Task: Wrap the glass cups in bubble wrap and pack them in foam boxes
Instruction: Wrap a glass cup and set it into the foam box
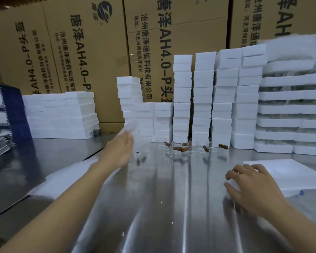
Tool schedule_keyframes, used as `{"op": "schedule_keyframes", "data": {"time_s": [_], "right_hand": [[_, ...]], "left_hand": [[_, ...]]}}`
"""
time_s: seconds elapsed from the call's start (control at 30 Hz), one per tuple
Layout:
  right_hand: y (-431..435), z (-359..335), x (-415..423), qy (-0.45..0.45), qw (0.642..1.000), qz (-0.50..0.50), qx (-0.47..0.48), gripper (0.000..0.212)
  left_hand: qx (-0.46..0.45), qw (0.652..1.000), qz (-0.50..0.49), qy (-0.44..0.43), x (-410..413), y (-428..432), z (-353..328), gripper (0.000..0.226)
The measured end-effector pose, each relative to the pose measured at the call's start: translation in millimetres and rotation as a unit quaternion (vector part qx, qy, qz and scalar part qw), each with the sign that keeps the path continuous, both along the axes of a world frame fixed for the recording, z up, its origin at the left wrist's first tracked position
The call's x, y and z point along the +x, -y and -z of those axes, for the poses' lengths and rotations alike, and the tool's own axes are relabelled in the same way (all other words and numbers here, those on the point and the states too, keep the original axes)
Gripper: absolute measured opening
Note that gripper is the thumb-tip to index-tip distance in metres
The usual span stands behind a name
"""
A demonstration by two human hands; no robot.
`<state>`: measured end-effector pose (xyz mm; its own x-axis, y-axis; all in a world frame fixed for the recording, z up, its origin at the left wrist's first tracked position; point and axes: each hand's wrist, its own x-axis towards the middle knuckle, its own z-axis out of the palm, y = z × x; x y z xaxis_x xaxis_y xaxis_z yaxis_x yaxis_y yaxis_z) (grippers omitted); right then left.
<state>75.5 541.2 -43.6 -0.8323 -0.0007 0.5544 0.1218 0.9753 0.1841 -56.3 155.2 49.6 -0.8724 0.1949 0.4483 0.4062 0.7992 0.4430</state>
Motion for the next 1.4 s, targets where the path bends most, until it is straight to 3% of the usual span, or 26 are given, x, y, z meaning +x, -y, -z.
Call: {"op": "schedule_keyframes", "data": {"time_s": [0.17,0.3,0.47,0.6,0.77,0.9,1.07,1.13,1.23,1.3,1.4], "right_hand": [[1,-5,2,0.006,1.000,0.000,-0.014,0.033],[-3,-4,3,0.009,1.000,0.003,-0.022,0.033],[-5,-1,1,-0.006,0.999,-0.005,-0.032,0.026],[-7,0,-2,-0.012,0.999,-0.014,-0.034,0.023],[-5,0,0,-0.011,0.999,-0.011,-0.035,0.021],[-5,0,3,-0.001,0.999,-0.006,-0.033,0.022],[-6,-3,3,0.004,0.999,-0.010,-0.034,0.025],[-5,-5,3,0.007,0.999,-0.010,-0.034,0.028],[-5,-5,3,0.004,1.000,-0.011,-0.029,0.027],[-4,-5,4,0.005,0.999,-0.008,-0.033,0.024],[-2,-4,4,0.003,1.000,-0.006,-0.029,0.018]], "left_hand": [[-0.102,0.989,0.109,0.022,23,-85,45,0.056],[-0.243,0.949,0.152,0.132,25,-106,104,0.066],[-0.213,0.955,0.165,0.124,12,-95,109,0.056],[-0.139,0.976,0.131,0.107,10,-80,106,0.046],[-0.156,0.987,0.032,-0.023,8,-54,97,0.031],[0.017,0.992,-0.080,-0.097,0,8,56,0.023],[0.074,0.918,-0.236,-0.310,-2,133,-18,0.039],[0.059,0.893,-0.278,-0.348,5,155,-28,0.042],[-0.011,0.881,-0.254,-0.399,14,146,-2,0.031],[-0.049,0.907,-0.213,-0.361,16,124,31,0.023],[-0.101,0.962,-0.219,-0.127,6,107,71,0.026]]}}
